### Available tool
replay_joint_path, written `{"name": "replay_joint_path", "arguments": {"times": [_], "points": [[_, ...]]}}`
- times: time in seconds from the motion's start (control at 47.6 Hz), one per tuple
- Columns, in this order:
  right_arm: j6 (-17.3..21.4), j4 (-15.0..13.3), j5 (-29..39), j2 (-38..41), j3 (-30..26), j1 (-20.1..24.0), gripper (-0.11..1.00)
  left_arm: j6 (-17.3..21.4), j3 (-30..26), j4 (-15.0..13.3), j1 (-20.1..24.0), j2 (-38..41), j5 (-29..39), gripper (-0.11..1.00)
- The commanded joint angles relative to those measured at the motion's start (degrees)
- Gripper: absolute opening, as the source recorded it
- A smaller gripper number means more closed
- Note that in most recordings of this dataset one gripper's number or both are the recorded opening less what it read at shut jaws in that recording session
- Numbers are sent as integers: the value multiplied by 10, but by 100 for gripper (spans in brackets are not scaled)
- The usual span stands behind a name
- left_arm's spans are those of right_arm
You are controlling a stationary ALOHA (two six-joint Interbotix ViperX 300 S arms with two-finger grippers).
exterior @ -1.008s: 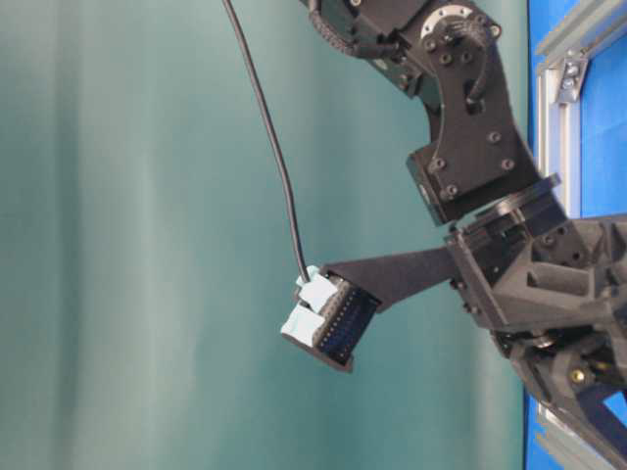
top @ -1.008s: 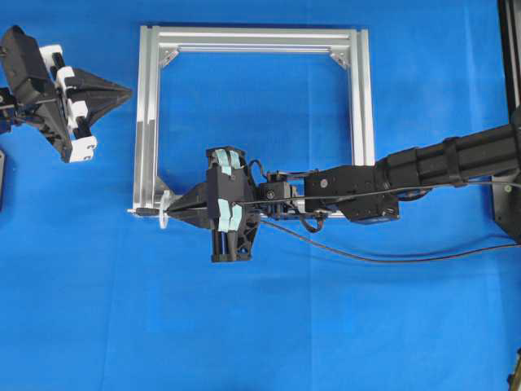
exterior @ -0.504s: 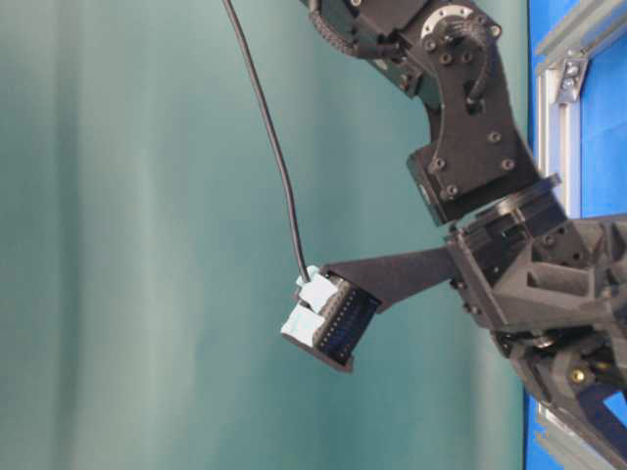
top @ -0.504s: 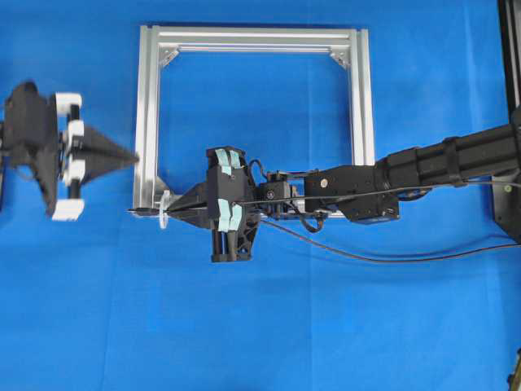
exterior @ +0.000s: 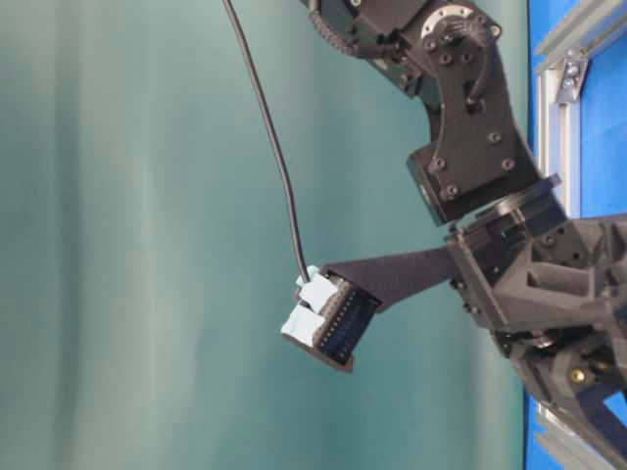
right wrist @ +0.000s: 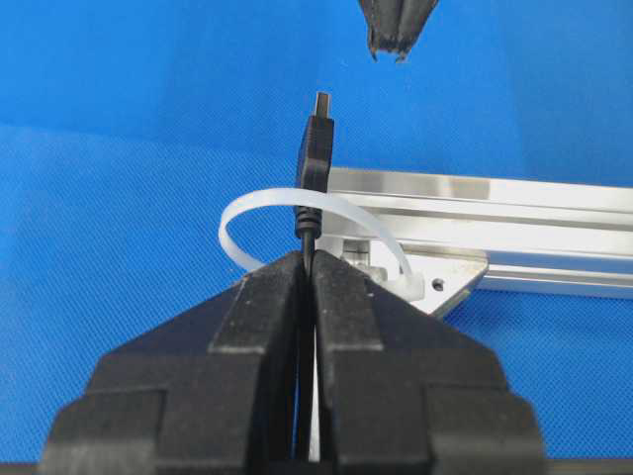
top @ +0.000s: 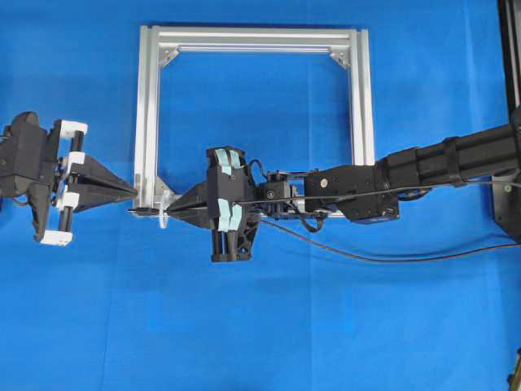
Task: Insert the wire through the string loop located on the left side.
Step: 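Move the open left gripper to the plug emerging past the loop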
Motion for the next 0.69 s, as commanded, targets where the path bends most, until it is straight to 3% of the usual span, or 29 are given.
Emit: {"name": "replay_joint_path", "arguments": {"times": [0.0, 0.084, 0.147, 0.357, 0.42, 0.672], "points": [[1, 1, -4, -11, -11, -1, -4, 1, -11, 2, -3, 2, -2, 1], [1, 1, -4, -11, -11, -1, -4, 1, -14, 2, -6, 5, -2, 5], [1, 1, -4, -12, -11, -1, -4, 1, -15, 2, -8, 6, -2, 18], [1, 1, -3, -11, -11, 0, -4, 0, -15, 2, -11, 6, 7, 78], [1, 1, -3, -11, -11, 1, -4, 0, -15, 2, -11, 6, 11, 89], [1, 1, -3, -11, -11, 1, -4, -1, -19, 2, -11, 10, 12, 91]]}}
